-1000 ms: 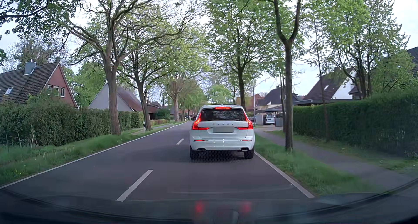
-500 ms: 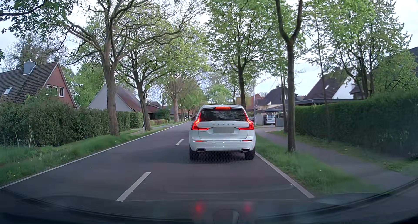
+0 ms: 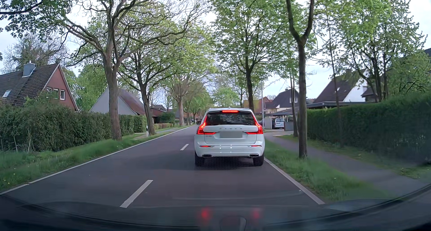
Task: Follow the waypoints while adhering to traffic rules and regulations
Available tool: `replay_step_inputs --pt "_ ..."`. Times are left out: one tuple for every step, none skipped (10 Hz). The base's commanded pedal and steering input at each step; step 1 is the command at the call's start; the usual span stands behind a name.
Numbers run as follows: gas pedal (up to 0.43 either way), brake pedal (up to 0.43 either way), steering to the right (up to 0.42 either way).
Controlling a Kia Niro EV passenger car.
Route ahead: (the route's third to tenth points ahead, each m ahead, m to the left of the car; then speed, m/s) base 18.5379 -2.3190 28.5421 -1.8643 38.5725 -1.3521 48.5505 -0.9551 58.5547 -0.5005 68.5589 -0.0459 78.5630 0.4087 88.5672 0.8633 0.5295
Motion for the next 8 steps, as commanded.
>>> replay_step_inputs --pt "0.000 0.085 0.003" --pt "0.000 0.079 0.004" --pt "0.000 0.091 0.004" --pt "0.000 0.134 0.004" --pt "0.000 0.134 0.003" --pt "0.000 0.122 0.004" --pt "0.000 0.122 0.004" --pt "0.000 0.116 0.003"
